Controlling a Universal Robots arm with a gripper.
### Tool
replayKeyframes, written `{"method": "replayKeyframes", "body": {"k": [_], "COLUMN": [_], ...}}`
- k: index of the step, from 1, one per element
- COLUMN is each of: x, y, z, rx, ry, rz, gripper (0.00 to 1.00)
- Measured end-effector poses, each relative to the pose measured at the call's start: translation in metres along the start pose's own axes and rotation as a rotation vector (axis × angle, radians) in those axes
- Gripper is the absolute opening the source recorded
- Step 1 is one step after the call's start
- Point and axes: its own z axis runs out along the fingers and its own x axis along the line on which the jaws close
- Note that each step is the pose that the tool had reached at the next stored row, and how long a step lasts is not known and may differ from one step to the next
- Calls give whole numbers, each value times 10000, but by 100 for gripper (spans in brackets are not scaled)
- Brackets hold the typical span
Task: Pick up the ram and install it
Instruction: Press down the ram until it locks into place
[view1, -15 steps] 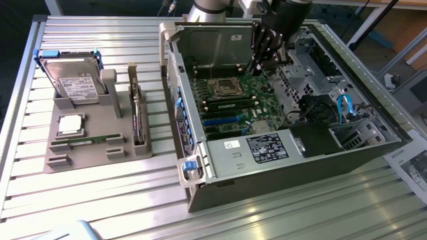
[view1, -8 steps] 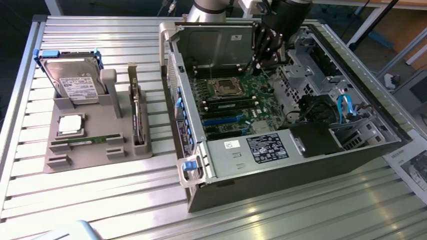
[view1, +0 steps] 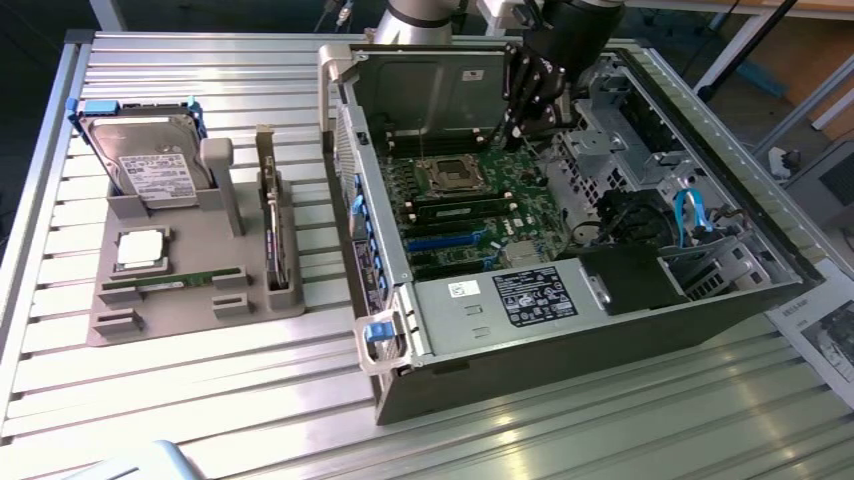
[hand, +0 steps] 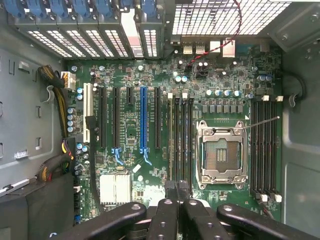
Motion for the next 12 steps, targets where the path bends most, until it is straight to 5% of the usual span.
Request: {"method": "replayKeyframes", "body": {"k": [7, 12], "x": [0, 0], "y": [0, 0], "z": [0, 11], "rx": [-1, -14], "ry": [-1, -55], "rz": [60, 1314], "gripper": [10, 10]}}
